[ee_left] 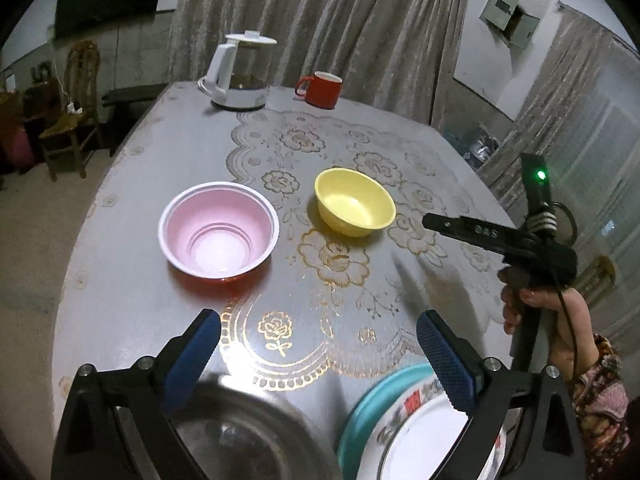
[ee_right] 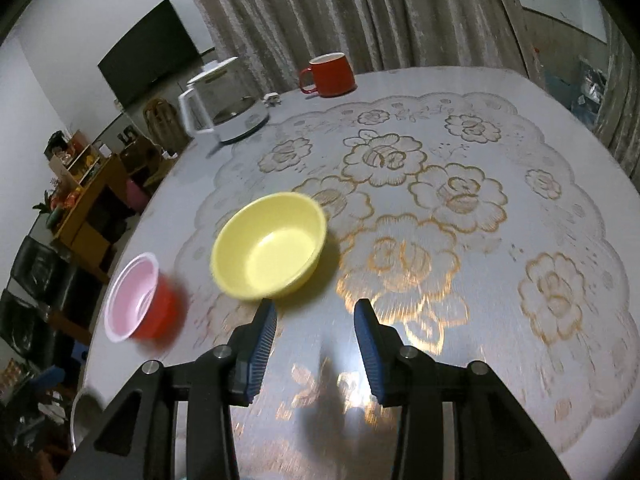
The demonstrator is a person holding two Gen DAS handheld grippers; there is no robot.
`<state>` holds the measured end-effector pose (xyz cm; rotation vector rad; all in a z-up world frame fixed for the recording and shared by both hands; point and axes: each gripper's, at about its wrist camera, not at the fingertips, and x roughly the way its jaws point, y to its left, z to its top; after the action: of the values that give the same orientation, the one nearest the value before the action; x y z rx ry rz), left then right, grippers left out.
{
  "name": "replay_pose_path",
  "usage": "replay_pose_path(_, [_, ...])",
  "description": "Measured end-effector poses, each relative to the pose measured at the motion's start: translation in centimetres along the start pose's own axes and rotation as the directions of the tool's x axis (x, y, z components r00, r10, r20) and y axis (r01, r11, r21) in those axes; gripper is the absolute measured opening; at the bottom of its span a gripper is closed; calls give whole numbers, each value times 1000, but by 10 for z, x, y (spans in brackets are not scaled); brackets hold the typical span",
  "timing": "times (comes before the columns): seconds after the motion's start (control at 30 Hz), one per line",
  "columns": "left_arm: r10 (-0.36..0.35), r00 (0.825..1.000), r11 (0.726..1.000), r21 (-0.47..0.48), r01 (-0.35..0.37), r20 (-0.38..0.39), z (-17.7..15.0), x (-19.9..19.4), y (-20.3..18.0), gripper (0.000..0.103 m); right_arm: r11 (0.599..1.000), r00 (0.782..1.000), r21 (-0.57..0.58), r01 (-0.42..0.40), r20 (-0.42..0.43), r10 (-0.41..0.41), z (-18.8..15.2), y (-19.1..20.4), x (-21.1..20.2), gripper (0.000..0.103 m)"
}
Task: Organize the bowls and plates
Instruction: 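Move the right tool to the yellow bowl and grasp its rim, then lift the yellow bowl with the right tool and carry it over the steel basin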
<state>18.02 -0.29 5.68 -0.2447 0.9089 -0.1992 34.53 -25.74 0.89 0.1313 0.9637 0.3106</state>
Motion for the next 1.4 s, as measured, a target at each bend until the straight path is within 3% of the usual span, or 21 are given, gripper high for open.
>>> replay_pose_path(0.2, [-22, 999, 1000, -16, 22, -38, 12, 25, -4, 99, 999, 999, 44, -23, -37, 25, 19, -12, 33, 40])
replay_pose_path(0.5, [32, 998, 999, 12, -31, -55, 32, 63, -11, 99, 992, 992, 108, -73, -93, 83, 34, -11, 84, 40])
replay_pose_path(0.57, [28, 998, 1000, 3, -28, -58, 36, 70, -11, 99, 991, 990, 109, -81, -103, 92, 33, -11, 93, 27])
replay_pose_path(0.67, [21, 998, 1000, -7, -22, -55, 44, 80, -14, 99, 986, 986, 112, -120, -103, 132, 30, -12, 100, 18])
replay_pose_path(0.87, [30, 998, 1000, -6, -31, -48, 63, 104, -22, 97, 990, 985, 72, -122, -115, 130, 19, -14, 94, 13])
replay_pose_path(1.07, [39, 994, 999, -7, -40, -100, 73, 139, -27, 83, 989, 984, 71, -130, -117, 137, 8, -21, 84, 13])
replay_pose_path(1.23, [32, 991, 999, -24, -36, -132, 71, 156, -28, 79, 992, 985, 43, -119, -121, 124, 3, -20, 78, 13])
replay_pose_path(1.33, [39, 990, 999, -1, -40, -139, 70, 162, -31, 66, 991, 985, 45, -123, -116, 128, 1, -21, 76, 13])
replay_pose_path(1.4, [55, 987, 998, 22, -53, -151, 69, 168, -31, 50, 990, 985, 52, -127, -111, 133, 0, -22, 75, 13])
